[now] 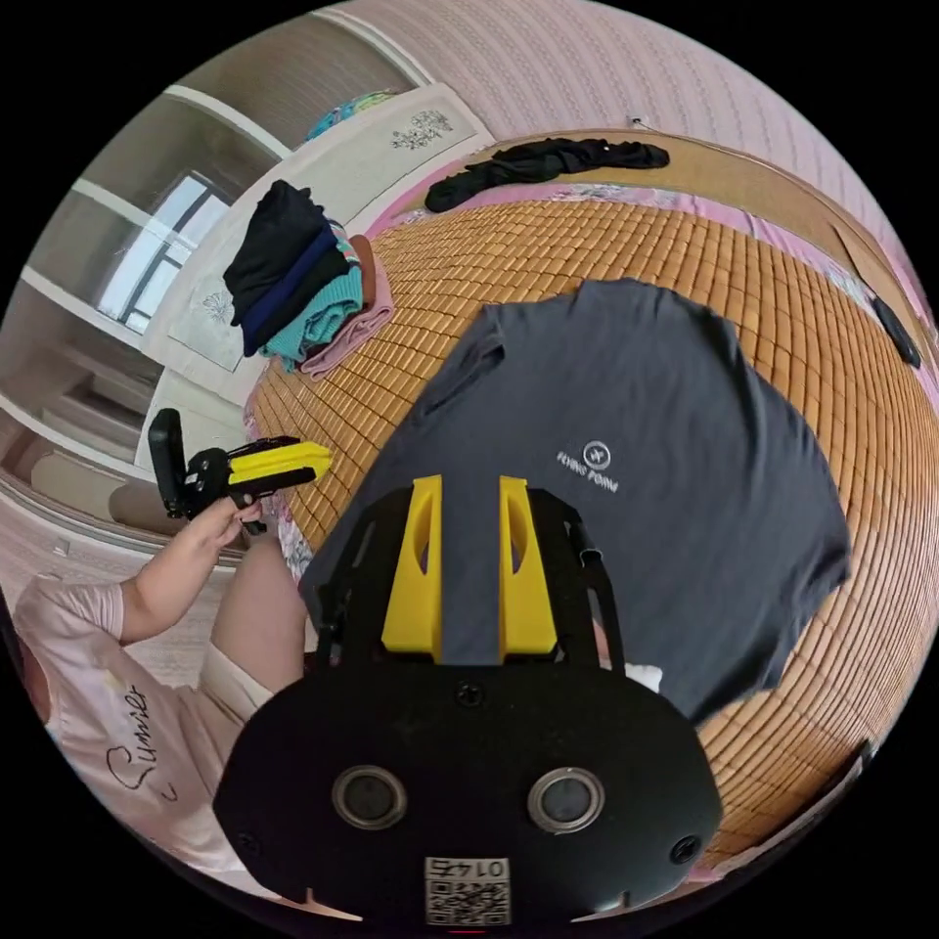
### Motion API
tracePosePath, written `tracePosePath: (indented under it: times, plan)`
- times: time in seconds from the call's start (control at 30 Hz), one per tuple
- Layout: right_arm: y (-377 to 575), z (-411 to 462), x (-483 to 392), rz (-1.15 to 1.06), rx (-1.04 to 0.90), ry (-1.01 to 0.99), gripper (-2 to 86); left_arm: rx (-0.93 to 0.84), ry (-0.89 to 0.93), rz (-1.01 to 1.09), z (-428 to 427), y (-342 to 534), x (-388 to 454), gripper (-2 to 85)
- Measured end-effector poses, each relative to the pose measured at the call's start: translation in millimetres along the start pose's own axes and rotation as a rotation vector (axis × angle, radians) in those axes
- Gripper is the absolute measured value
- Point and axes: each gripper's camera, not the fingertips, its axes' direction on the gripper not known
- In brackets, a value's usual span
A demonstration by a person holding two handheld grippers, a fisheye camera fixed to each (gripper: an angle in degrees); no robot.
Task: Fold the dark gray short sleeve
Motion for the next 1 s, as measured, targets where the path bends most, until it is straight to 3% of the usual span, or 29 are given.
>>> tracePosePath:
  times: [0.2,0.37,0.63,1.0]
  plan:
    - [-106,88,-14,-0.016,-0.047,0.112,12.3,0.004,0.035,-0.071,52,-36,-15,8.2]
    - [-130,123,-27,-0.025,-0.078,0.201,2.2,-0.029,0.072,-0.107,82,-43,-21,6.1]
    - [-169,136,-73,-0.138,-0.069,0.106,1.0,0.04,0.076,-0.192,67,-32,-43,4.1]
    - [-174,132,-110,-0.227,-0.083,0.046,6.9,0.022,0.109,-0.276,76,-19,-55,4.1]
